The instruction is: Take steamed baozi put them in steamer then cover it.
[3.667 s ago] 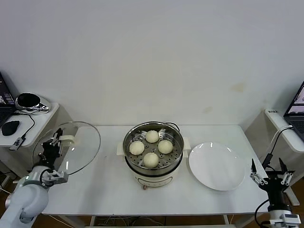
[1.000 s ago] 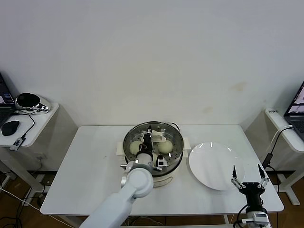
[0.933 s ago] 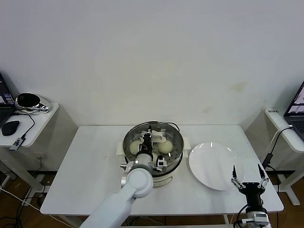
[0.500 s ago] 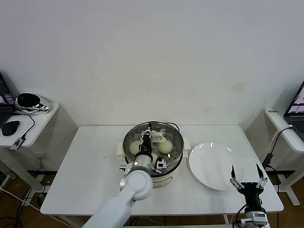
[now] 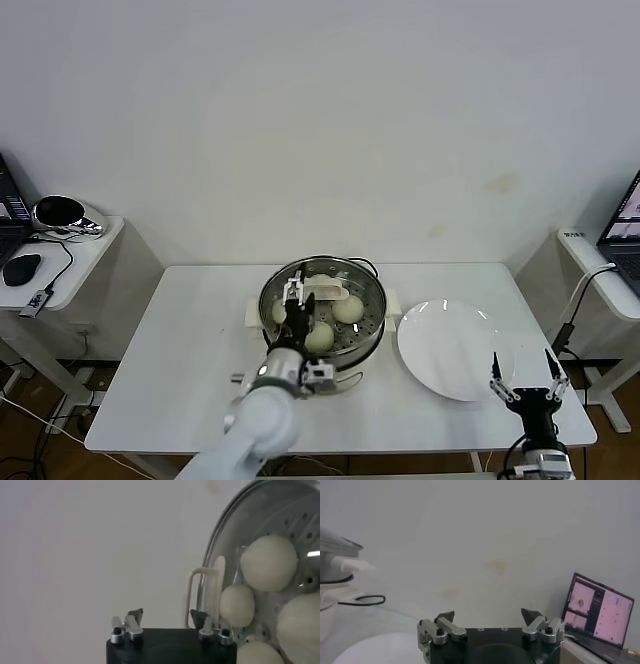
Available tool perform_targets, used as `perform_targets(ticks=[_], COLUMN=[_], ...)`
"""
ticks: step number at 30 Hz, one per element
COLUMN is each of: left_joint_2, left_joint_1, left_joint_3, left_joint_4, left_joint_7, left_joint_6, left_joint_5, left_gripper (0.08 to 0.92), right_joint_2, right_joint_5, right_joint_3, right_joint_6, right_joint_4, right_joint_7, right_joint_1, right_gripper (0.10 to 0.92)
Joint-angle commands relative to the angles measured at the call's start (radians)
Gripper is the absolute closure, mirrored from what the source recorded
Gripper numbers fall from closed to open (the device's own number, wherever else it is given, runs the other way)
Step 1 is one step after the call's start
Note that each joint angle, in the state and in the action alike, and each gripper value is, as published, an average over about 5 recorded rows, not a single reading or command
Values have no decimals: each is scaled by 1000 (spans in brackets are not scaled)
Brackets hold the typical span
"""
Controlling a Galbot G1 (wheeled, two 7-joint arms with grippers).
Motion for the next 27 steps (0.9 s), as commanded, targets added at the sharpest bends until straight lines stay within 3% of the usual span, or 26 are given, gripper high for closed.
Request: perform_targets(ticks=[1, 3, 5, 9, 14, 19, 27], left_joint_2=[84, 53, 31, 34, 32, 0, -24], left_joint_1=[455, 548, 625, 773, 922, 971, 947], left_joint_3=[-268, -390, -502, -617, -654, -633, -632], left_joint_4=[-351, -329, -310, -315, -301, -228, -131], left_joint_7=[-299, -393, -442, -480, -475, -427, -373], left_joint_6=[-230, -419, -532, -541, -627, -695, -715], left_joint_5=[-612, -829, -1012, -1255, -1379, -1423, -1434], left_gripper=[190, 181, 178, 177, 177, 177, 177], right_joint_2=[-19, -20, -27, -68, -158, -197, -201], right_joint_5=[33, 41, 52, 94, 201, 274, 321], right_joint_3=[-13, -29, -52, -104, -185, -247, -255], right_joint_6=[-9, -17, -27, -50, -106, -139, -143], right_joint_4=[1, 0, 1, 13, 46, 78, 119], right_joint_7=[-7, -11, -15, -28, -44, -35, -38], right_joint_1=[-4, -5, -11, -43, -120, -183, -226], right_gripper=[203, 203, 203, 203, 203, 203, 203])
